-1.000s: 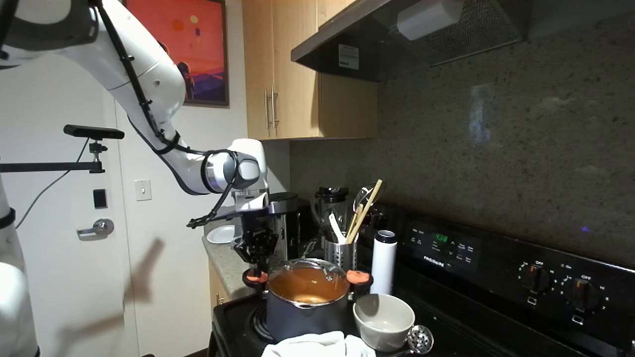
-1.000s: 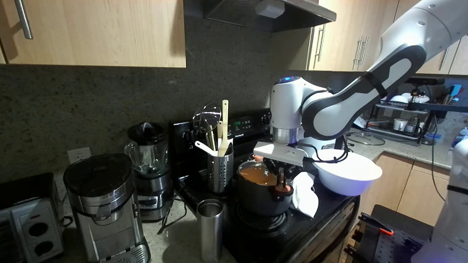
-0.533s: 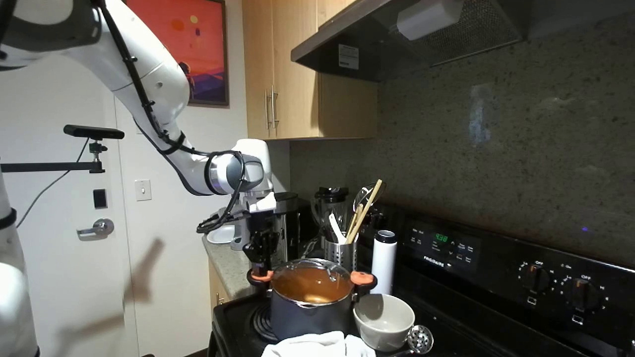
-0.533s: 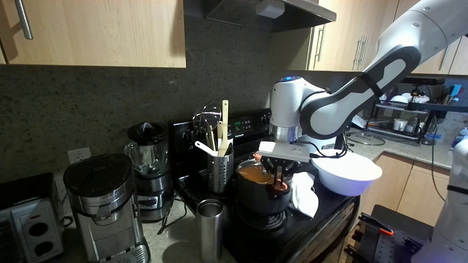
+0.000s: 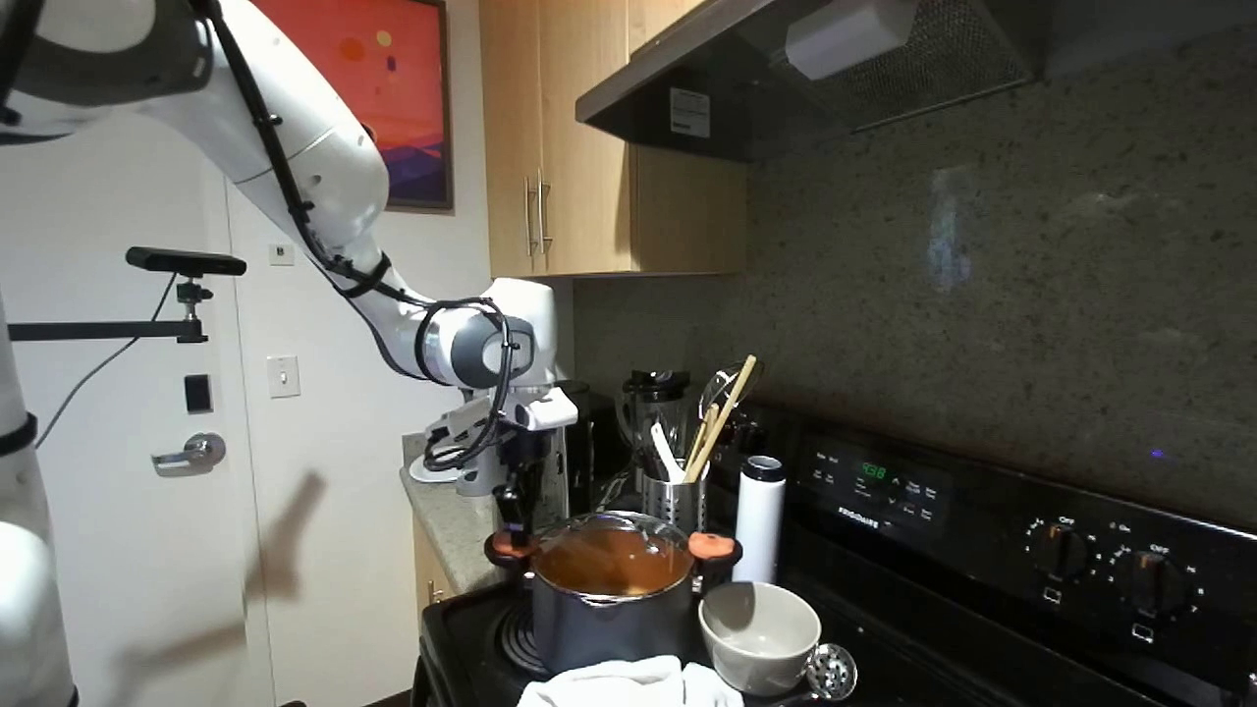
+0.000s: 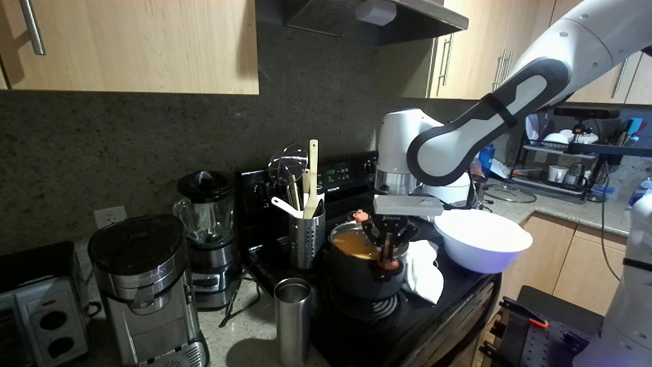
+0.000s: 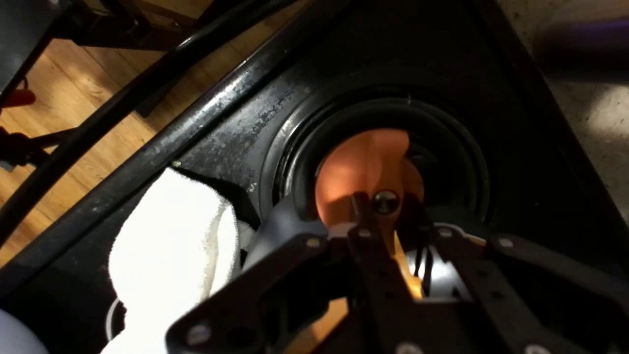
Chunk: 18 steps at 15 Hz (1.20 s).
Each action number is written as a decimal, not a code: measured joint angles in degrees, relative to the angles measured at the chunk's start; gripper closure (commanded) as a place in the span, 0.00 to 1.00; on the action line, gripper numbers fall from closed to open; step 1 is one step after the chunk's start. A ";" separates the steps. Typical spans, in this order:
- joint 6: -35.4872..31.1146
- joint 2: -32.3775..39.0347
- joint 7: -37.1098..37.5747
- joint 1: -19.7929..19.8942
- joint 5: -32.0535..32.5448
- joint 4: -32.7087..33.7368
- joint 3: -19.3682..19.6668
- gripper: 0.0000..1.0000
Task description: Twist the two orange objects on the pot
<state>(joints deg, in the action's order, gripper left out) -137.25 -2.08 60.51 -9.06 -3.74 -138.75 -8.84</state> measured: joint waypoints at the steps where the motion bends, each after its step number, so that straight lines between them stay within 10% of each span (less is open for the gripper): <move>1: 0.14 0.15 -2.65 0.14 -0.92 0.14 0.02 0.92; 18: 6.03 6.25 -42.49 1.67 -6.00 8.93 1.41 0.92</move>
<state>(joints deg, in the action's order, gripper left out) -131.22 4.18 18.02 -7.39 -9.74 -129.82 -7.43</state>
